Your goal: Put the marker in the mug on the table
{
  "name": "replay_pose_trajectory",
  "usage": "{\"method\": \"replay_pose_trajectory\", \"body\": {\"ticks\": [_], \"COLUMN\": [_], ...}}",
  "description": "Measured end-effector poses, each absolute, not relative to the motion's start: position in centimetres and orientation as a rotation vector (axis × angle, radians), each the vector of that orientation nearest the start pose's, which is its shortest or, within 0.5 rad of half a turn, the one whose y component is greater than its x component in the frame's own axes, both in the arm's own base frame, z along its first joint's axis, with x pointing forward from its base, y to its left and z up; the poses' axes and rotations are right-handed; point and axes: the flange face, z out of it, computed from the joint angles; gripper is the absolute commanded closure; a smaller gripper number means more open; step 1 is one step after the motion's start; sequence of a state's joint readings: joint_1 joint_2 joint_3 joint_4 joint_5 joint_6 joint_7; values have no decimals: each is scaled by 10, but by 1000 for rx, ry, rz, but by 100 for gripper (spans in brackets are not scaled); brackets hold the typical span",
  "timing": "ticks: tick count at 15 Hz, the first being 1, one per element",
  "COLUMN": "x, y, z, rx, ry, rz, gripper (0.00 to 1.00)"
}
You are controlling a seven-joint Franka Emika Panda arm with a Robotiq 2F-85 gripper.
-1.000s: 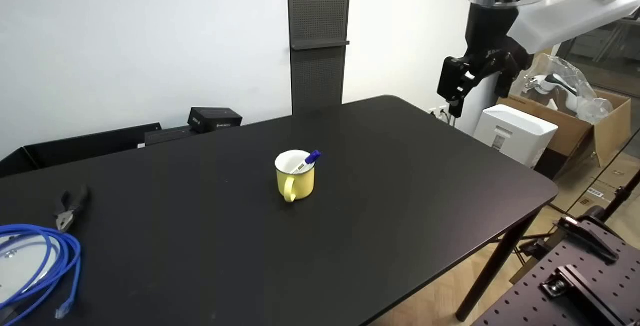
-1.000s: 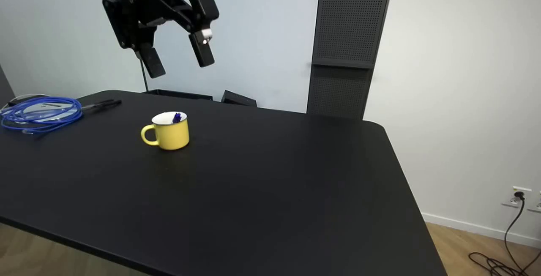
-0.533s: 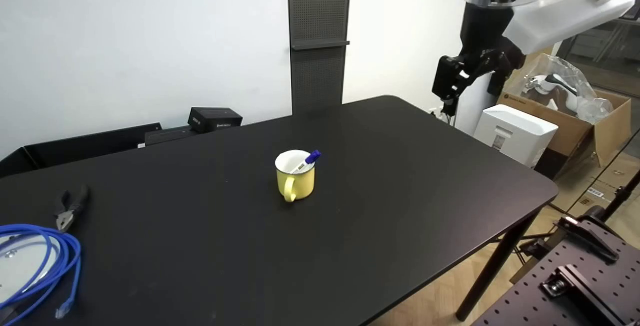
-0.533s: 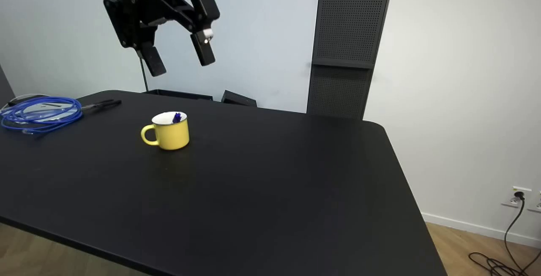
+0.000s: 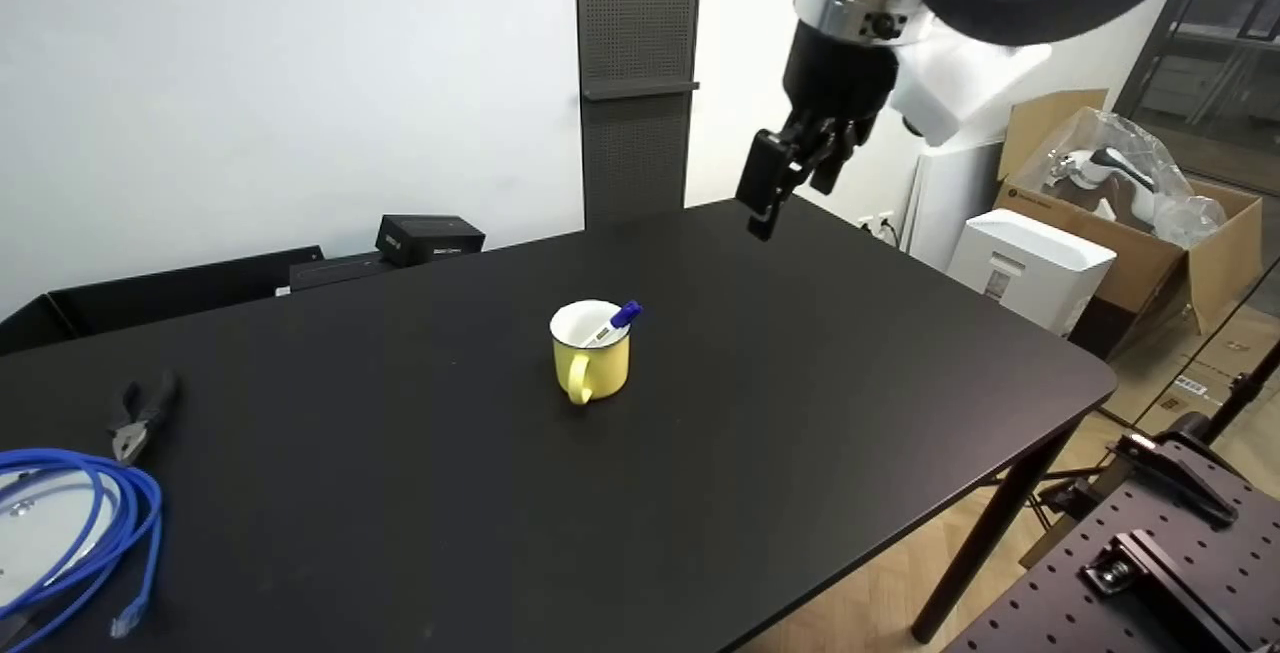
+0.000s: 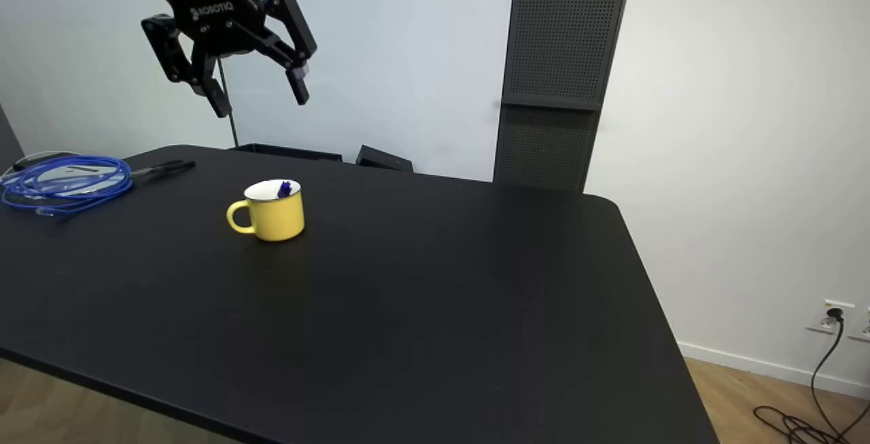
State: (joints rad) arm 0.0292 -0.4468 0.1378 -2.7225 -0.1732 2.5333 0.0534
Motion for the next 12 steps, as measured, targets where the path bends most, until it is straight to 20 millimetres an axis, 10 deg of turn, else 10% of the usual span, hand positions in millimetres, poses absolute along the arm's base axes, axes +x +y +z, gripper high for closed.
{"method": "replay_pose_trajectory", "body": {"ticks": [12], "x": [469], "y": [104], "z": [347], "rx": [-2917], "ry": [-922], "rz": [-335], "gripper": [0]}}
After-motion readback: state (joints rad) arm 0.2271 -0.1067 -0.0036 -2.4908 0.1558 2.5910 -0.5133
